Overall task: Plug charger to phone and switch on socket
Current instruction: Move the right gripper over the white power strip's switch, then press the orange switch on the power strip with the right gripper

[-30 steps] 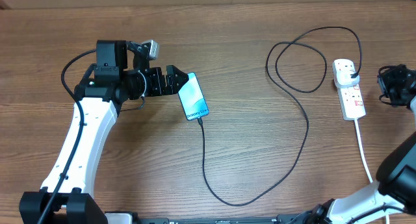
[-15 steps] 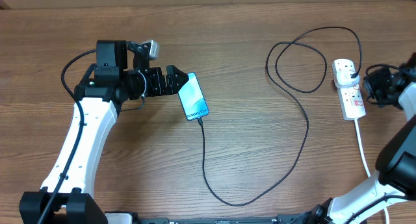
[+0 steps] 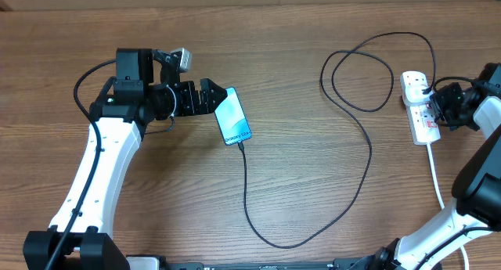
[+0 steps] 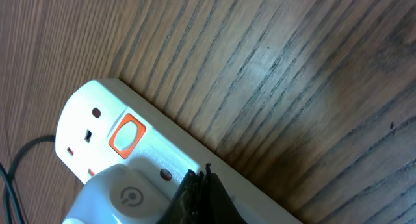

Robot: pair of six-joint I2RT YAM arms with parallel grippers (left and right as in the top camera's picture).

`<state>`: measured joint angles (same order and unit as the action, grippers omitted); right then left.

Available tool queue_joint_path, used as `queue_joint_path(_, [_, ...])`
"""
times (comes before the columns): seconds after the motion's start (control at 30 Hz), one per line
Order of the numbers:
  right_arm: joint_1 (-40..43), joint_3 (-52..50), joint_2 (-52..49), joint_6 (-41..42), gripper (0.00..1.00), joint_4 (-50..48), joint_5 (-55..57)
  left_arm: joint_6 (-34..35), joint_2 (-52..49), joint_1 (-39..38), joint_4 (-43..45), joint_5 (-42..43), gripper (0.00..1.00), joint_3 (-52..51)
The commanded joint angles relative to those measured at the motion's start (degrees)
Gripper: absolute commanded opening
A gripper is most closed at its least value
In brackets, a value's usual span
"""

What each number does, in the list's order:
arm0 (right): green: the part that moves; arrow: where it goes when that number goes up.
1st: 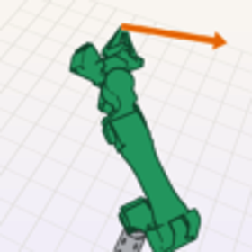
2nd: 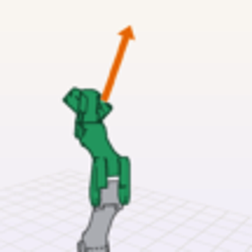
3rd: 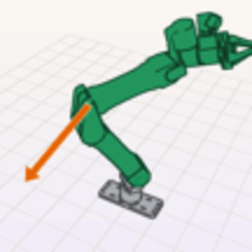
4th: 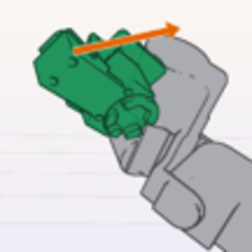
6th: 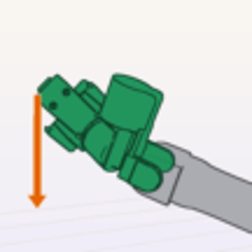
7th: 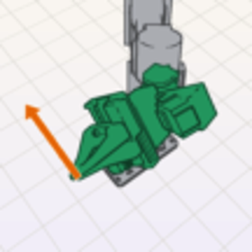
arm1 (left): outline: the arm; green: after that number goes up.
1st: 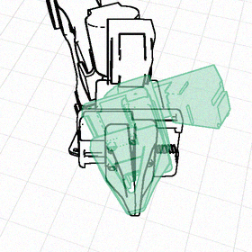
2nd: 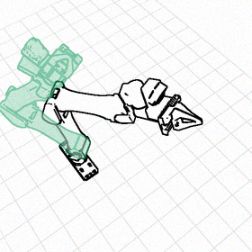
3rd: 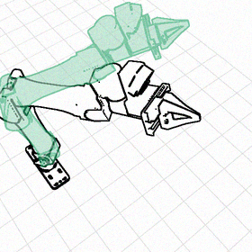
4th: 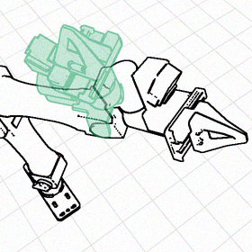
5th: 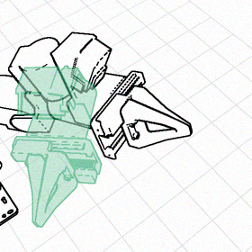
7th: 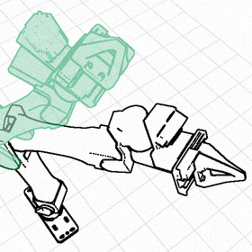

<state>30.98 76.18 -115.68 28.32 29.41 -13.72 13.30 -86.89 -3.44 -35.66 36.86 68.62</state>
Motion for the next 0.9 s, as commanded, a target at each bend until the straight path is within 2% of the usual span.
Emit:
queue_joint_path(0.0, [-0.9,0.7,-0.8,0.0,0.04,1.2,-0.1,-1.3,1.0,-0.4,-0.1,0.0,1.00,0.6])
queue_joint_path(0.2, [-2.2,0.7,-0.8,-1.6,0.04,3.5,-3.3,-1.3,1.0,-0.4,-0.1,-0.2,1.00,0.6])
queue_joint_path(0.87, [-8.8,0.7,-3.3,-1.8,0.04,8.0,-2.9,-1.3,1.0,-0.4,-0.1,-0.5,1.00,0.6])
